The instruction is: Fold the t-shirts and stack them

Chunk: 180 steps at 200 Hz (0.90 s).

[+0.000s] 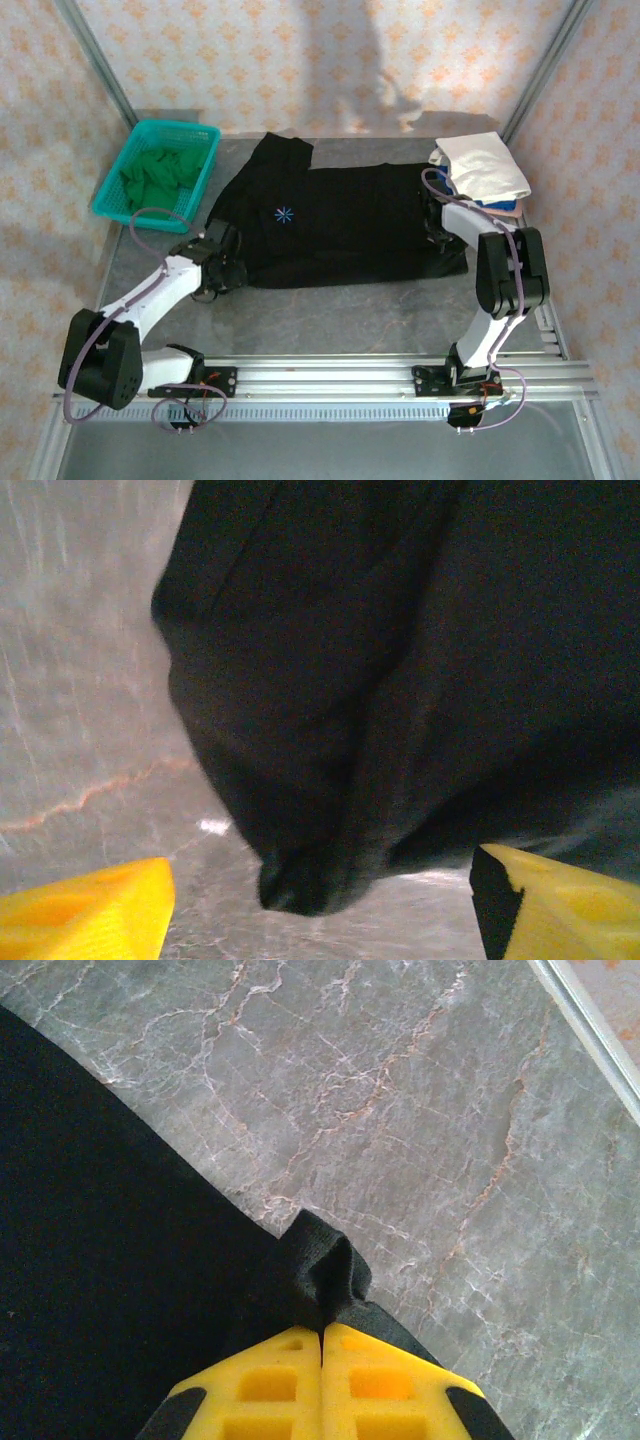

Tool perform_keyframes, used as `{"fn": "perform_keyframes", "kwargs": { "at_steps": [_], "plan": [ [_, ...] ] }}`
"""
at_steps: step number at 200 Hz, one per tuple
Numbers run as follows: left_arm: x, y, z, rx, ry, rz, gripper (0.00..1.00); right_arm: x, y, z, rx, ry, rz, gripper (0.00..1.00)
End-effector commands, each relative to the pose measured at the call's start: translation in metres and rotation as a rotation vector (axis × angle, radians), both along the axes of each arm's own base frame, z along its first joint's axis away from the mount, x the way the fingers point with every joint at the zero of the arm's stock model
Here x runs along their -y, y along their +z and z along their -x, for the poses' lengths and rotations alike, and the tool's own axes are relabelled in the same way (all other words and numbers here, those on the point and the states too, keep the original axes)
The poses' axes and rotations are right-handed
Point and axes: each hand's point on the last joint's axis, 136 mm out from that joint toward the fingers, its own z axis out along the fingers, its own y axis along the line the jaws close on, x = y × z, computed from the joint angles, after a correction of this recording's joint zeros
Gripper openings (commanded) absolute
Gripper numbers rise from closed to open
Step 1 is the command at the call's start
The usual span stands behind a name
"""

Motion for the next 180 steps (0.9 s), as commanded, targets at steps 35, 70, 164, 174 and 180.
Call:
{"fn": "perform_keyframes", "kwargs": {
  "at_steps": [35, 70, 164, 174, 180],
  "plan": [
    [-0.003, -0.017, -0.034, 0.018, 0.054, -0.051, 0.28, 0.003, 0.006, -0.001, -0.007, 0.002, 0.003, 0.00],
    [-0.022, 0.008, -0.029, 0.029, 0.058, -0.138, 0.00, 0.009, 0.009, 0.004, -0.006, -0.015, 0.019, 0.00],
    [-0.071, -0.004, 0.014, -0.121, 0.244, -0.256, 0.21, 0.008, -0.007, 0.009, -0.030, -0.035, -0.046, 0.00],
    [-0.073, -0.003, 0.013, -0.124, 0.250, -0.263, 0.26, 0.010, -0.006, 0.010, -0.032, -0.039, -0.039, 0.00],
    [-0.074, -0.003, 0.013, -0.127, 0.256, -0.264, 0.26, 0.010, -0.006, 0.011, -0.036, -0.041, -0.032, 0.00]
  ]
}}
